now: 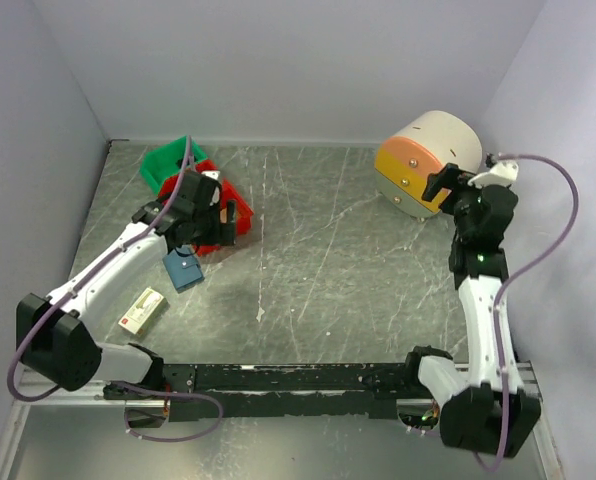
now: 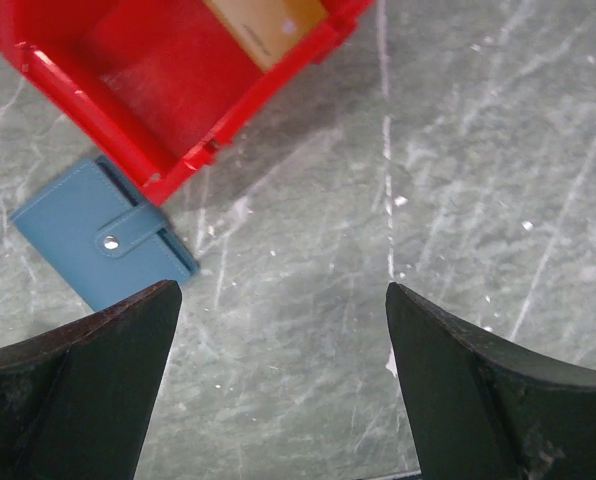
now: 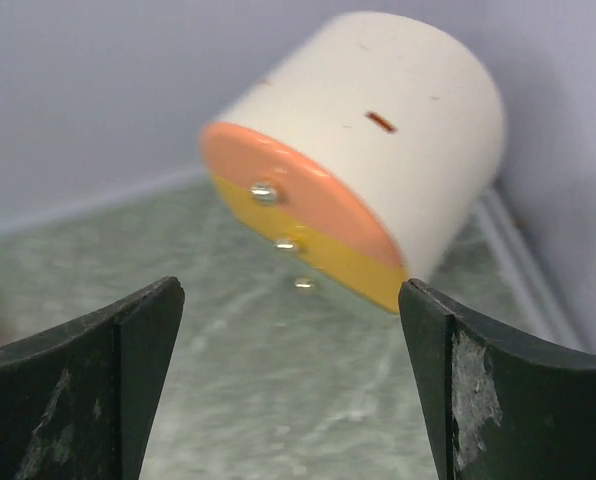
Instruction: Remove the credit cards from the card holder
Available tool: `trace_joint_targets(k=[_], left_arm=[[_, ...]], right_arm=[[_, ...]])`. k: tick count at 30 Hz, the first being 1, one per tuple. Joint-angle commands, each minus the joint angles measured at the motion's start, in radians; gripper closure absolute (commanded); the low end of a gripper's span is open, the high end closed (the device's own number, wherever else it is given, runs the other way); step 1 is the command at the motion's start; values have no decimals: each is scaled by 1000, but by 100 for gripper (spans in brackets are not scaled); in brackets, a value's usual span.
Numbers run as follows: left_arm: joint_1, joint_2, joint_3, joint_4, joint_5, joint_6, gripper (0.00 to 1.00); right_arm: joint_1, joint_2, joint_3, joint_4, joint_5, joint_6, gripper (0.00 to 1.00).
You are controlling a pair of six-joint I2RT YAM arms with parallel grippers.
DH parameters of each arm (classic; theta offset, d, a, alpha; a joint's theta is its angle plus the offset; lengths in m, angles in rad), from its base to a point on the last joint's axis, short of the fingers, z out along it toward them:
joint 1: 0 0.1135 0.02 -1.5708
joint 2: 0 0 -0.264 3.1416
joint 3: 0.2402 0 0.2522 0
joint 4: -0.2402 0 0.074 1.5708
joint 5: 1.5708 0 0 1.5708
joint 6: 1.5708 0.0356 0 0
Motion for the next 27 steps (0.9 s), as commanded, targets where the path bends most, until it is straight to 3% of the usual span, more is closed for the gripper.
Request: trace_joint_targets(k=[1, 6, 10, 14, 21, 27], left_arm=[[108, 37, 16, 57, 96, 16, 5], [194, 66, 4, 47, 108, -9, 5], [267, 74, -47, 108, 201, -30, 5], [271, 125, -23, 166, 280, 40, 5], [271, 267, 58, 197, 395, 147, 4], [271, 339, 96, 203, 379, 166, 5]], right_arm=[[19, -141, -77, 61, -183, 386, 10], [167, -140, -72, -41, -257, 388, 9], [381, -94, -92, -101, -209, 381, 9], [516, -25, -124, -144, -172, 439, 8], [576, -7, -226, -132, -199, 529, 6], [577, -26, -235, -190, -190, 509, 5]])
